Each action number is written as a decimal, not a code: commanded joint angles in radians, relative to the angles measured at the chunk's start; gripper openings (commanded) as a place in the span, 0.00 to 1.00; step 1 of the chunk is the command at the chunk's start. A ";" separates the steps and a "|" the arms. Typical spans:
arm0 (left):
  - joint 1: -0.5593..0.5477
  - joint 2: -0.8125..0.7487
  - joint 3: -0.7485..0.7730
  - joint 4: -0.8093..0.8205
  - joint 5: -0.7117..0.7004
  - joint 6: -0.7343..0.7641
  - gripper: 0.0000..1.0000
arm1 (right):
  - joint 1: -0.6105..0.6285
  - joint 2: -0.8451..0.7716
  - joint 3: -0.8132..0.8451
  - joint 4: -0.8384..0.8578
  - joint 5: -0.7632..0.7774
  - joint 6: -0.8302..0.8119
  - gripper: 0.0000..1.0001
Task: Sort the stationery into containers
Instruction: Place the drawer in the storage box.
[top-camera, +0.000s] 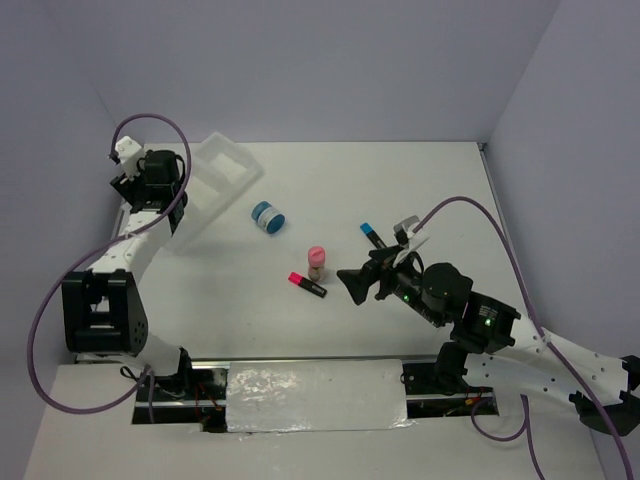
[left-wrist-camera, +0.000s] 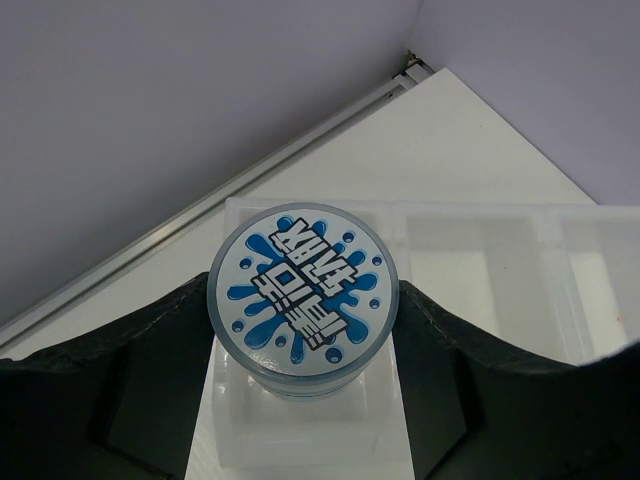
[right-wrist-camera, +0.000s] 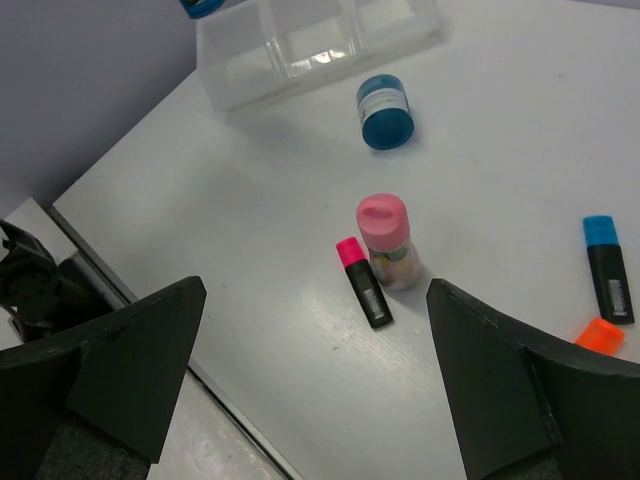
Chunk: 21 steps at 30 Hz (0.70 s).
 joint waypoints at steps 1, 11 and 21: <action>0.021 0.060 0.055 0.182 0.006 0.039 0.19 | 0.007 -0.017 -0.013 0.033 -0.036 -0.002 1.00; 0.039 0.195 0.026 0.267 -0.015 0.003 0.29 | 0.008 -0.002 -0.021 0.039 -0.062 -0.035 1.00; 0.092 0.255 0.010 0.311 0.043 -0.033 0.38 | 0.007 0.026 0.004 0.028 -0.088 -0.069 1.00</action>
